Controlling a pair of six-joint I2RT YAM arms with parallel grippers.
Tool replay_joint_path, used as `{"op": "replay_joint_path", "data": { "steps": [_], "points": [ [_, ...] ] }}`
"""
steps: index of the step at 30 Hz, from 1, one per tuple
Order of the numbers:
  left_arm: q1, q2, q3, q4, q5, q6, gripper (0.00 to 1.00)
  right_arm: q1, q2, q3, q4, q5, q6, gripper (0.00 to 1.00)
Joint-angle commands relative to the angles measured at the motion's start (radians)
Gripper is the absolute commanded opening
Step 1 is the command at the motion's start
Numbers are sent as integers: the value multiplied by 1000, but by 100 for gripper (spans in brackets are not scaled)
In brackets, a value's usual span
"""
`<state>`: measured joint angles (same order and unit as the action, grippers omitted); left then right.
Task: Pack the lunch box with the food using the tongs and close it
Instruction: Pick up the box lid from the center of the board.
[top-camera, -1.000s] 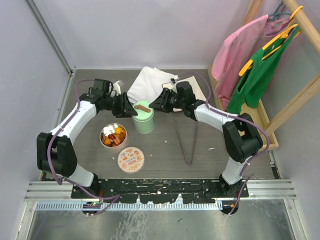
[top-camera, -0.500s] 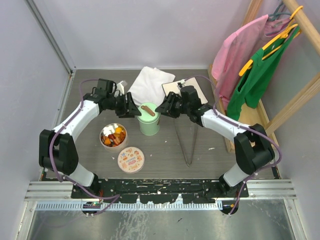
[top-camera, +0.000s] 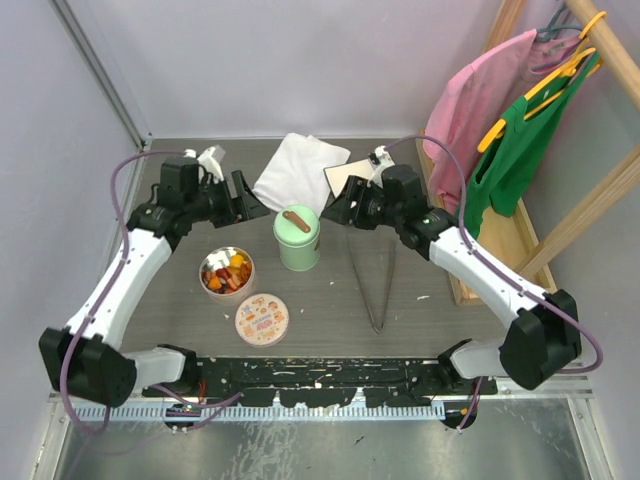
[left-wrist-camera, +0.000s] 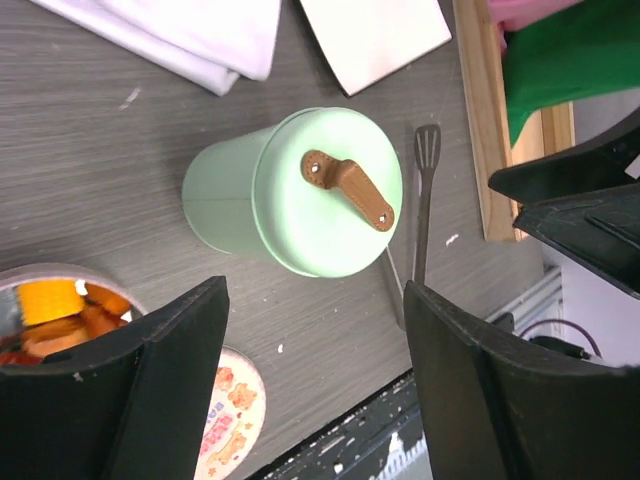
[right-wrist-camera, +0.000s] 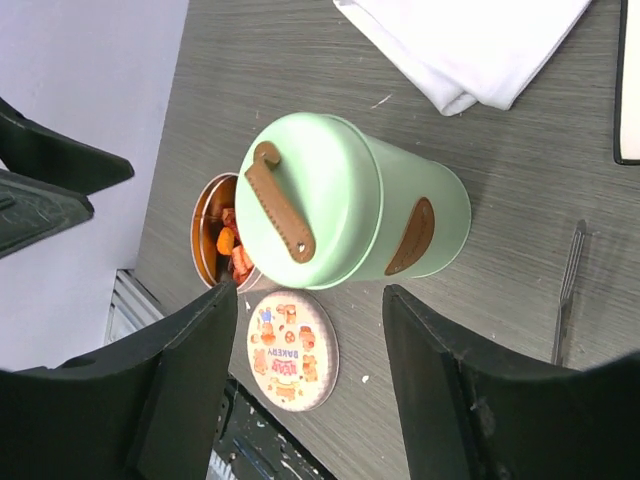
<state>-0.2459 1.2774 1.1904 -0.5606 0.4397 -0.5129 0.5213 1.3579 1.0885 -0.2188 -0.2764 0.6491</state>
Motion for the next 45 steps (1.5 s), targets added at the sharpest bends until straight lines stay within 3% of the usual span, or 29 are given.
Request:
{"op": "replay_joint_path", "data": {
  "steps": [1, 7, 13, 18, 24, 29, 34, 45],
  "points": [
    [37, -128, -74, 18, -138, -9, 74, 7, -91, -63, 35, -49, -37, 65],
    [131, -293, -213, -53, -238, -31, 81, 92, -205, -221, 130, -22, -41, 65],
    [146, -479, -313, -178, -370, -91, 84, 383, -243, -300, 215, 177, -203, 65],
    [146, -604, -383, -317, -383, -195, 83, 565, -134, -348, 337, 284, -281, 67],
    [145, -785, -499, -439, -295, -342, 76, 599, 23, -314, 335, 347, -152, 68],
    [146, -861, -611, -447, -174, -394, 72, 599, 78, -401, 441, 382, 183, 70],
    [146, -772, -673, -401, -70, -378, 70, 599, 139, -469, 570, 367, 319, 72],
    [118, -665, -741, -296, -130, -370, 65, 594, 197, -472, 628, 418, 386, 71]
  ]
}}
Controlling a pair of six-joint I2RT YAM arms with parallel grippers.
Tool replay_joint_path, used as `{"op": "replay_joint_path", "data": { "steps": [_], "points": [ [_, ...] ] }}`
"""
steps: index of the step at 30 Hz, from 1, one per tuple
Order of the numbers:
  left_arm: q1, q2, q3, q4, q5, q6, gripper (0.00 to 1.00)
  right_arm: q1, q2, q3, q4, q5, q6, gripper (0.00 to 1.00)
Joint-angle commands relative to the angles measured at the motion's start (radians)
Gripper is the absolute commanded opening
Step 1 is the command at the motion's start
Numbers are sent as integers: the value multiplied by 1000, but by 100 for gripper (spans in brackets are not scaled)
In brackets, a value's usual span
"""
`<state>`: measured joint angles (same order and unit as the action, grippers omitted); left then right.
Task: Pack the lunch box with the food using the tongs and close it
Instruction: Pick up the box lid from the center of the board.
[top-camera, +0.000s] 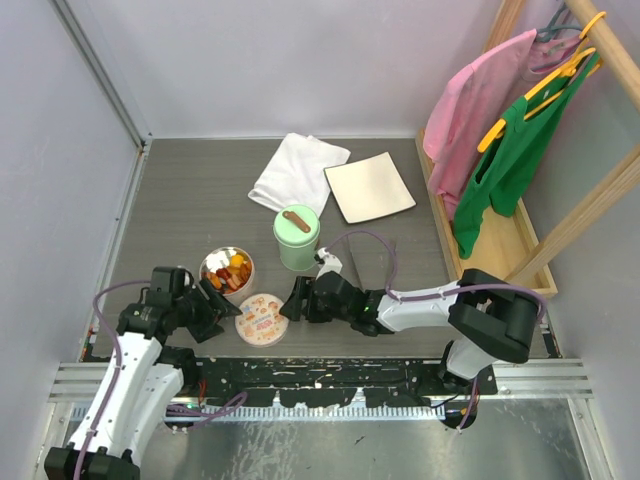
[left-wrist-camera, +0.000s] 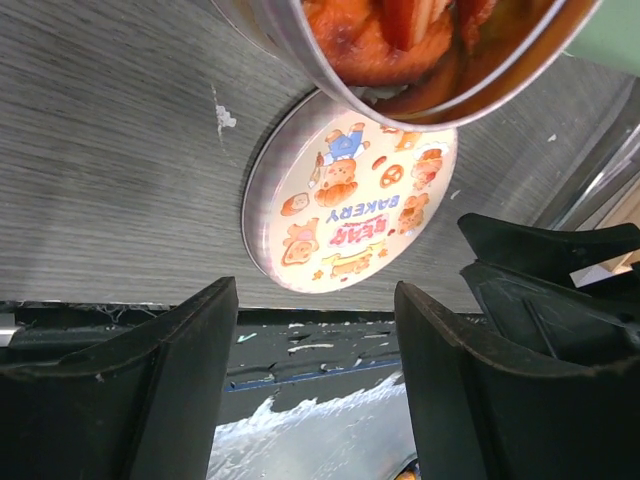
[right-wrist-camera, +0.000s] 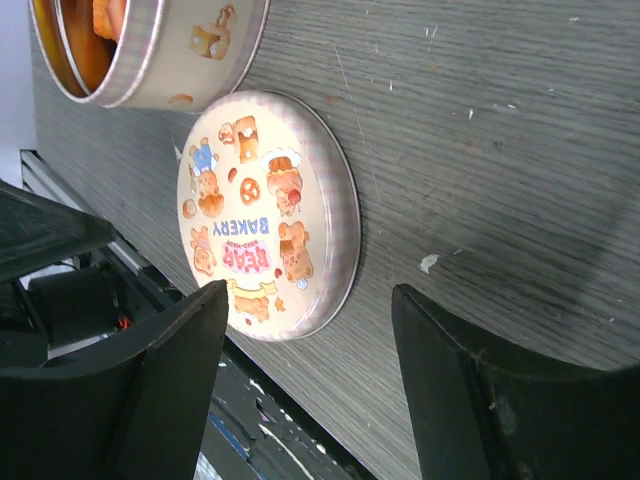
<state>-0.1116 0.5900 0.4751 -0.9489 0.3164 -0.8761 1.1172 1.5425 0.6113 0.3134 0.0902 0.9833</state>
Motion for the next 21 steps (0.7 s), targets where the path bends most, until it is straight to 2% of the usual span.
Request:
{"op": "replay_joint_path", "data": {
  "steps": [1, 10, 18, 21],
  "points": [
    [-26, 33, -34, 107, -13, -15, 65, -4, 20, 5, 103, 46, 53, 71],
    [-154, 160, -78, 277, -106, -57, 65, -35, 93, -10, 181, -22, 97, 71],
    [-196, 200, -110, 391, -128, -40, 65, -37, 150, 75, 54, -43, 30, 71],
    [-214, 234, -130, 446, -96, -36, 65, -37, 168, 108, 20, -87, 15, 70]
  ]
}}
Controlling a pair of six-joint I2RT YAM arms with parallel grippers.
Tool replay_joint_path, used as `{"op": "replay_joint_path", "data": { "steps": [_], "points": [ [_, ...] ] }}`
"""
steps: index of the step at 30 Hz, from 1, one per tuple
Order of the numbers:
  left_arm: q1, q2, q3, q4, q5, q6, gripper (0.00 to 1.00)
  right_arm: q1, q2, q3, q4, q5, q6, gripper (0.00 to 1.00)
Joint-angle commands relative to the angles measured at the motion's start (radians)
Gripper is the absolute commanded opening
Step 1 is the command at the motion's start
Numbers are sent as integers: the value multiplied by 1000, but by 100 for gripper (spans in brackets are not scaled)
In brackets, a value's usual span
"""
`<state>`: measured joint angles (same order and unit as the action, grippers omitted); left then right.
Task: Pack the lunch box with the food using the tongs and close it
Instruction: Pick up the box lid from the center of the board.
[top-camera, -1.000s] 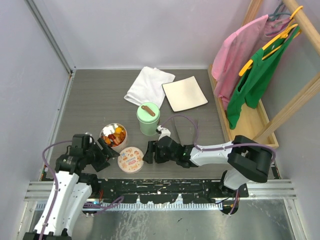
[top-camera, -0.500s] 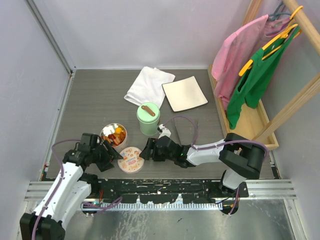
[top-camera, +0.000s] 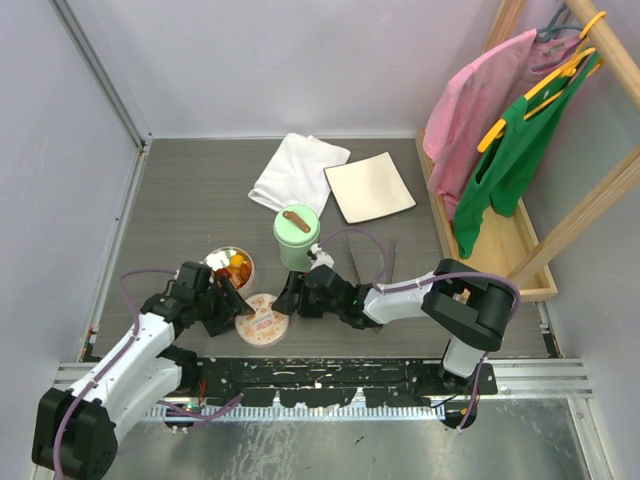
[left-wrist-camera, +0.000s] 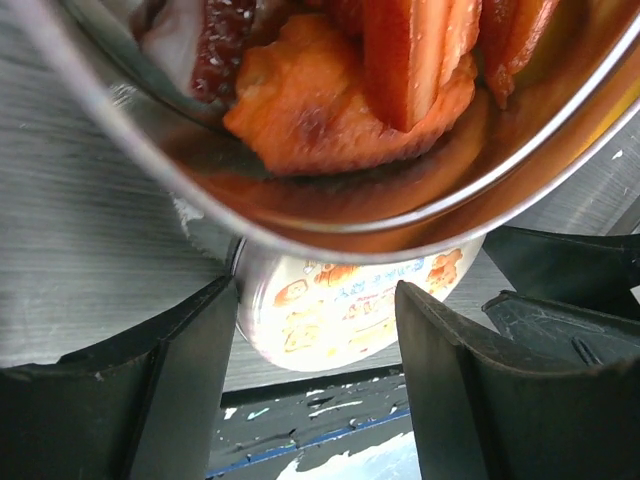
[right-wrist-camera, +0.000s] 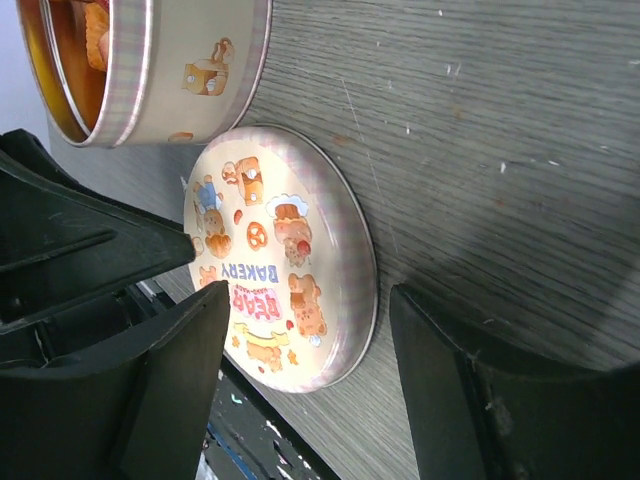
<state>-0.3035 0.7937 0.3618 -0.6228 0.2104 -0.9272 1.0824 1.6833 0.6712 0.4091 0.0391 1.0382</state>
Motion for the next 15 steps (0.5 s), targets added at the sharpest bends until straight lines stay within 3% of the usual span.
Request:
{"op": "replay_joint_path", "data": {
  "steps": [1, 7, 15],
  "points": [
    [-32, 47, -21, 130, 16, 12, 65, -2, 35, 57, -72, -61, -40, 70],
    [-108, 61, -21, 186, 18, -29, 63, -1, 64, 58, 7, -185, 10, 63],
    [-130, -23, 36, 177, 20, -53, 58, -2, -21, 62, -20, -177, 8, 56]
  ]
}}
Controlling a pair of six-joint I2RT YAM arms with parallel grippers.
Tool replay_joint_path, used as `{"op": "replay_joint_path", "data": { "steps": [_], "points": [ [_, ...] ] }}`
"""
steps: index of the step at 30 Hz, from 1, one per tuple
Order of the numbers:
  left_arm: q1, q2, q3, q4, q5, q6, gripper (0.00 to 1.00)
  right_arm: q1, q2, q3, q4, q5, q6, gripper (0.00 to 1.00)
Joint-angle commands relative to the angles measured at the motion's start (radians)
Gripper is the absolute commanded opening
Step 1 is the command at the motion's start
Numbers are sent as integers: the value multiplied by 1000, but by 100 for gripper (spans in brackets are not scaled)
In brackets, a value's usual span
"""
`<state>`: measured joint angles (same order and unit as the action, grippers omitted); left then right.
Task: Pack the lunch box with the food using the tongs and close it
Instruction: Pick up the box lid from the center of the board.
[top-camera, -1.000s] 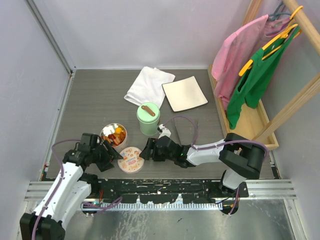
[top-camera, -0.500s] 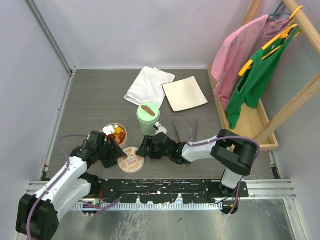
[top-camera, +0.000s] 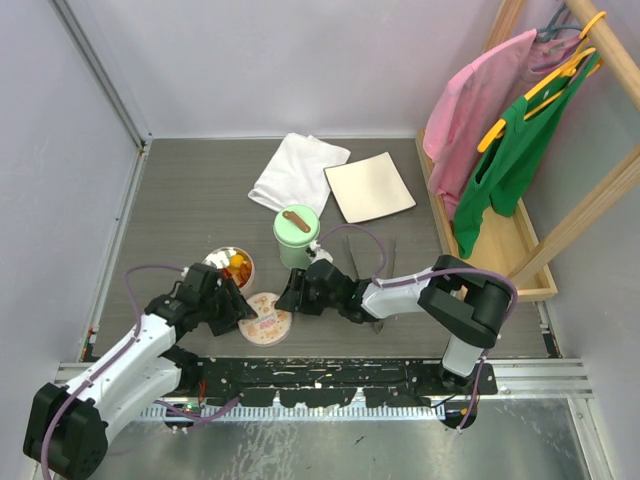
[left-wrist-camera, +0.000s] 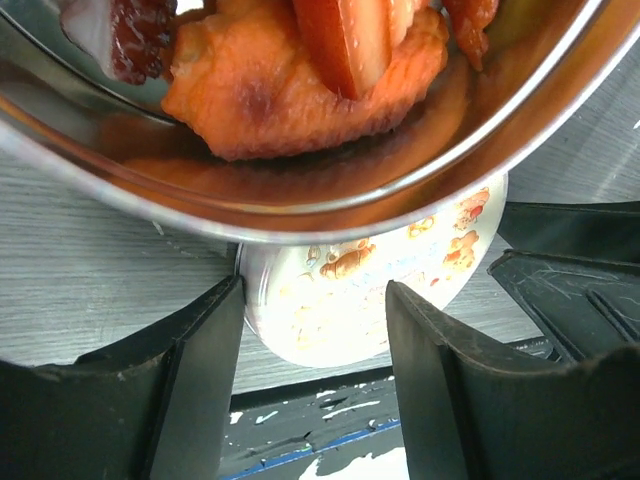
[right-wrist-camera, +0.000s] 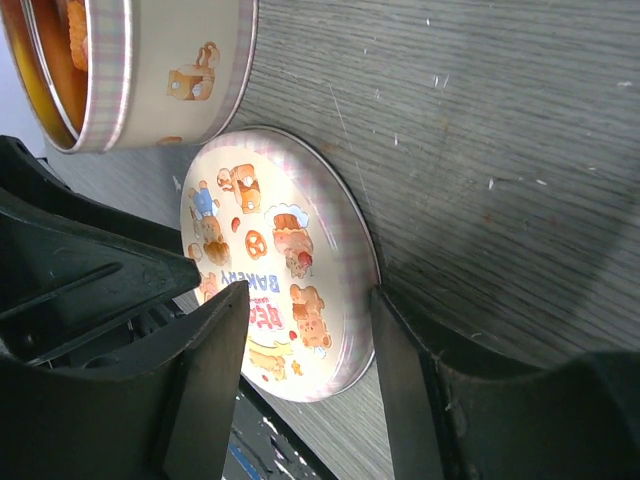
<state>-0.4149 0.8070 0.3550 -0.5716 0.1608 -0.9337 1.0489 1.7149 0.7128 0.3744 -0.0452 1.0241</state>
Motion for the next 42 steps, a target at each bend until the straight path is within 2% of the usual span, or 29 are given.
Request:
{"op": "replay_joint_path", "data": {
  "steps": [1, 6, 20, 42],
  "points": [
    [-20, -42, 51, 119, 69, -46, 58, 32, -64, 23, 1, -86, 18, 56],
    [-21, -40, 78, 108, 95, -45, 57, 32, -111, 32, -76, -64, 15, 56],
    [-44, -12, 160, 101, 127, -39, 55, 31, -214, 17, -106, -13, 36, 55],
    [-67, 53, 291, 61, 95, 12, 55, 28, -266, 77, -154, 34, 24, 55]
  ]
}}
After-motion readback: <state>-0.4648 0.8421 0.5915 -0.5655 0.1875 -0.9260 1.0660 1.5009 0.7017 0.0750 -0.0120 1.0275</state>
